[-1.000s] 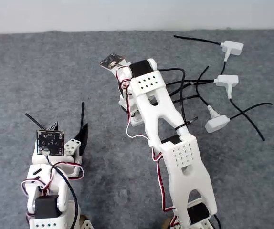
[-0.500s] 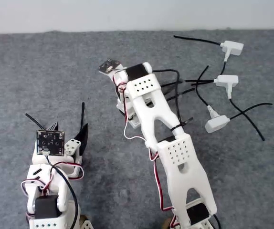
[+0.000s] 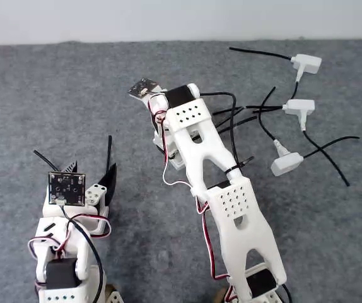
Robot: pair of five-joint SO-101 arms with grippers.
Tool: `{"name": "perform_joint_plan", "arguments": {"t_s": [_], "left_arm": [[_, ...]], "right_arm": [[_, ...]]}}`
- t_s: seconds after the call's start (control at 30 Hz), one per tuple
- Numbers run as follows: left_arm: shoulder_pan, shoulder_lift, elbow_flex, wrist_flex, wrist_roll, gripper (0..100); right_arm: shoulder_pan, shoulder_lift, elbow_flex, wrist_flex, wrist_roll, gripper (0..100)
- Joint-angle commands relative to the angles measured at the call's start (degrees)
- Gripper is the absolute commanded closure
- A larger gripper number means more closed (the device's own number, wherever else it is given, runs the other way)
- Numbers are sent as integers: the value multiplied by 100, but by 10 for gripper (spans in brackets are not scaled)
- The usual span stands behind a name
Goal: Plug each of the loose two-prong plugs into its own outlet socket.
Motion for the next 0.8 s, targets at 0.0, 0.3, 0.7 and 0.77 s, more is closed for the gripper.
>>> {"name": "perform_joint_plan", "arguments": {"t_s": [0.0, 0.3, 0.7, 0.77], "left_arm": [[18, -62, -136, -202, 18, 702], [0, -62, -75, -290, 18, 702], [-695, -62, -57, -527, 70, 702], [-730, -62, -84, -527, 70, 702]], "right_arm": [[-136, 303, -18, 101, -44, 973], [-189, -277, -457, 312, -35, 693], [-963, -2519, -949, 330, -35, 705], [-989, -2967, -941, 330, 0, 705]]}}
